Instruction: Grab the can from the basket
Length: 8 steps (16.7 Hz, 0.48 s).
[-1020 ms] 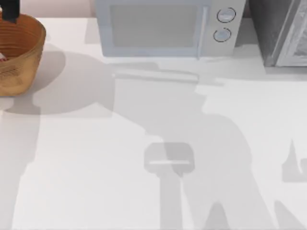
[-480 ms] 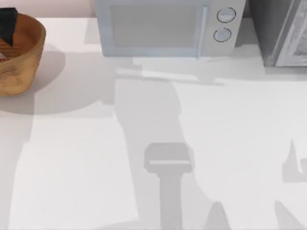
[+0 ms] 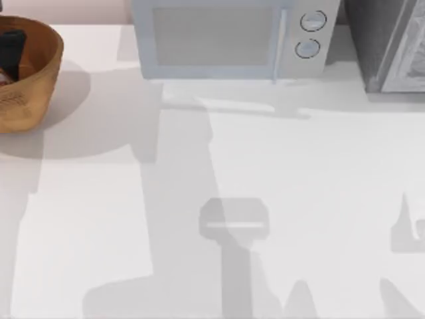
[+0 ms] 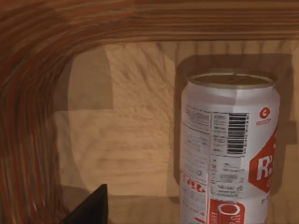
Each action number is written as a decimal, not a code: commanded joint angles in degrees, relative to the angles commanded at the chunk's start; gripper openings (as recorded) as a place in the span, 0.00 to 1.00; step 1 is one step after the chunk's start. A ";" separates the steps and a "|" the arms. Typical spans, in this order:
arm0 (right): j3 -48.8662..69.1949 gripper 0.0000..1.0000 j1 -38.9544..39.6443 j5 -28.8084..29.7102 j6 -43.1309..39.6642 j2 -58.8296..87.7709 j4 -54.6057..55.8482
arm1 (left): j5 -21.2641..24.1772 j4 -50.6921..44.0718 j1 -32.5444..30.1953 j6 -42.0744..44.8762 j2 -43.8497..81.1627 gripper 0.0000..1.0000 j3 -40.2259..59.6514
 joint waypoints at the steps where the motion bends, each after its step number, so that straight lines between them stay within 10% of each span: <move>1: 0.00 1.00 0.00 0.00 0.00 0.00 0.00 | 0.00 0.00 0.00 0.00 0.00 1.00 0.00; 8: 0.00 1.00 0.00 0.00 0.00 0.00 0.00 | -0.03 2.46 -0.23 -0.26 -0.28 1.00 -2.51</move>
